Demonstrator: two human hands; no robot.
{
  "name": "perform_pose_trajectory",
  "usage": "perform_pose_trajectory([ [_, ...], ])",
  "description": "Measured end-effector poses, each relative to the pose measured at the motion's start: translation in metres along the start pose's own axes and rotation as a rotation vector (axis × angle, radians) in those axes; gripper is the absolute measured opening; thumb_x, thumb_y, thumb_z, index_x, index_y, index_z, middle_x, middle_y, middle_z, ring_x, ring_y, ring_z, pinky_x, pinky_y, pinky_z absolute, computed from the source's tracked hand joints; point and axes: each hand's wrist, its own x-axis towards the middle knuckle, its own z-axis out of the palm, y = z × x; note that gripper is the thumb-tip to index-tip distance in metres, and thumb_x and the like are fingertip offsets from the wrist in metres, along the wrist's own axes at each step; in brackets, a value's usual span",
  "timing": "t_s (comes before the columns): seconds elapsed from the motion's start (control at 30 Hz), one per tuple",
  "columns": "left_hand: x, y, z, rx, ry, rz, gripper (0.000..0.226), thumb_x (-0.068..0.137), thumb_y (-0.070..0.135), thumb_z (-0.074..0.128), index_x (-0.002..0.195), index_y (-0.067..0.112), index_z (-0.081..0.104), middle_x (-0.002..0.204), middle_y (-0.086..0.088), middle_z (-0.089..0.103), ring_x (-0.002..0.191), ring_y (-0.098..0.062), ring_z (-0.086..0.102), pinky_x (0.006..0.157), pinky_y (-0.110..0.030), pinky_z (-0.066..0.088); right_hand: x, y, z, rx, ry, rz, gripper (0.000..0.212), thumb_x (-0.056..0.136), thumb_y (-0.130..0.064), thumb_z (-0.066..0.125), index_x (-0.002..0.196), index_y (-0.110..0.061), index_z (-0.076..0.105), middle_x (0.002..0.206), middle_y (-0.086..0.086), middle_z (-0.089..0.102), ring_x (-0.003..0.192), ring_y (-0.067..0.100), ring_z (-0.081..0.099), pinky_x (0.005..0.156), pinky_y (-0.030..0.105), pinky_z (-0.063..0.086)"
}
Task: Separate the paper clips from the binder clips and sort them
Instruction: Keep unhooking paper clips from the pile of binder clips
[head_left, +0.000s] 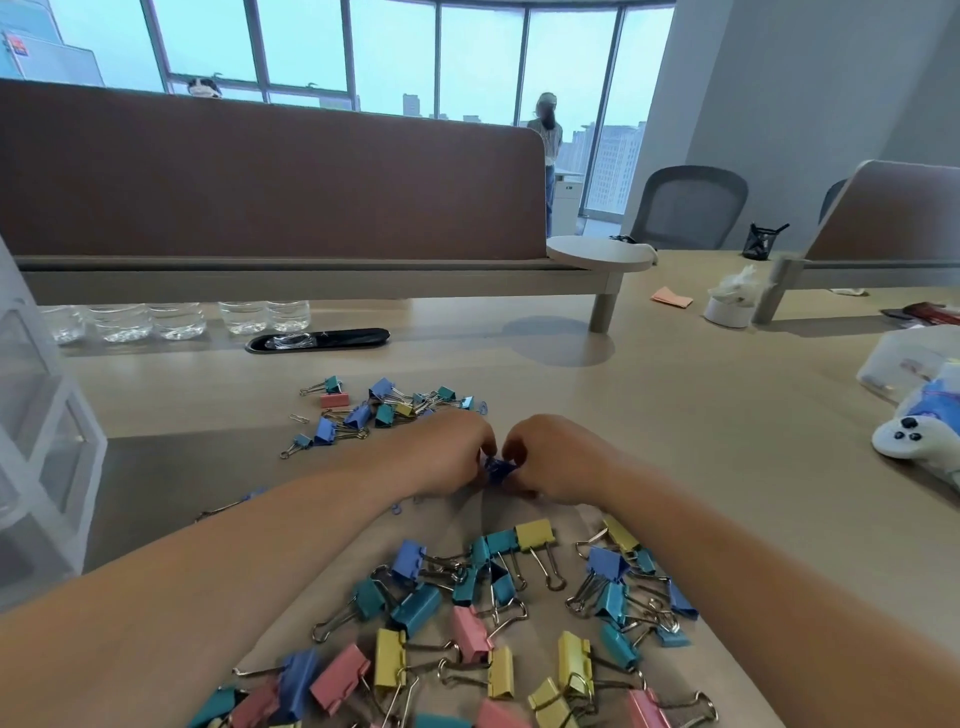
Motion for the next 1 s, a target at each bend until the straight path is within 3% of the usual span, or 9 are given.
perform_pose_trajectory([
  [0.2,0.001,0.0,0.004,-0.053,0.041,-0.022,0.027,0.091,0.015,0.064,0.118,0.016,0.067,0.109,-0.002,0.067,0.095,-0.017,0.062,0.088,-0.033,0.053,0.003,-0.007,0.003,-0.026,0.032,0.023,0.018,0.09,-0.018,0.06,0.101,-0.008,0.071,0.092,0.006,0.067,0.077,0.021,0.059,0.059,0.025,0.04],
  [0.33,0.002,0.001,0.009,-0.038,0.072,-0.039,0.024,0.09,0.009,0.06,0.111,0.014,0.069,0.103,-0.007,0.068,0.091,-0.021,0.064,0.086,-0.04,0.054,0.004,-0.013,0.002,-0.097,0.016,0.023,0.014,0.089,-0.01,0.056,0.08,-0.006,0.066,0.07,0.006,0.056,0.062,0.022,0.05,0.046,0.024,0.03],
  [0.43,0.003,0.003,0.013,-0.031,0.096,-0.05,0.022,0.089,0.005,0.057,0.105,0.011,0.07,0.096,-0.01,0.069,0.085,-0.023,0.065,0.082,-0.042,0.055,0.004,-0.015,0.002,-0.154,0.007,0.017,0.019,0.091,-0.006,0.052,0.087,-0.001,0.069,0.076,0.01,0.058,0.066,0.024,0.051,0.045,0.024,0.029],
  [0.57,0.002,0.004,0.014,-0.034,0.105,-0.061,0.017,0.09,0.006,0.057,0.097,0.008,0.071,0.089,-0.013,0.068,0.079,-0.024,0.064,0.076,-0.04,0.056,0.005,-0.017,0.002,-0.156,-0.021,0.023,0.016,0.091,-0.004,0.052,0.081,-0.003,0.064,0.071,0.009,0.054,0.061,0.022,0.046,0.045,0.025,0.029],
  [0.73,0.0,0.005,0.015,-0.087,0.109,-0.078,0.017,0.09,0.006,0.057,0.099,0.009,0.072,0.091,-0.013,0.069,0.08,-0.025,0.065,0.078,-0.04,0.055,0.003,-0.016,0.005,-0.124,0.01,0.017,0.018,0.091,-0.006,0.051,0.084,0.0,0.068,0.075,0.013,0.059,0.064,0.024,0.049,0.046,0.026,0.031],
  [0.87,-0.003,0.004,0.016,-0.137,0.126,-0.079,0.019,0.091,0.007,0.058,0.104,0.01,0.072,0.098,-0.01,0.069,0.087,-0.024,0.065,0.084,-0.04,0.055,0.0,-0.013,0.006,-0.023,0.056,0.029,0.02,0.087,-0.008,0.053,0.087,-0.001,0.071,0.086,0.016,0.068,0.07,0.026,0.057,0.056,0.031,0.043],
  [1.0,-0.008,0.007,0.016,-0.117,0.164,-0.073,0.017,0.092,0.008,0.054,0.102,0.008,0.068,0.096,-0.011,0.065,0.086,-0.026,0.062,0.078,-0.039,0.053,-0.004,-0.01,0.006,0.063,0.099,0.014,0.016,0.085,-0.007,0.055,0.089,-0.003,0.07,0.092,0.013,0.068,0.084,0.028,0.062,0.068,0.035,0.048],
])
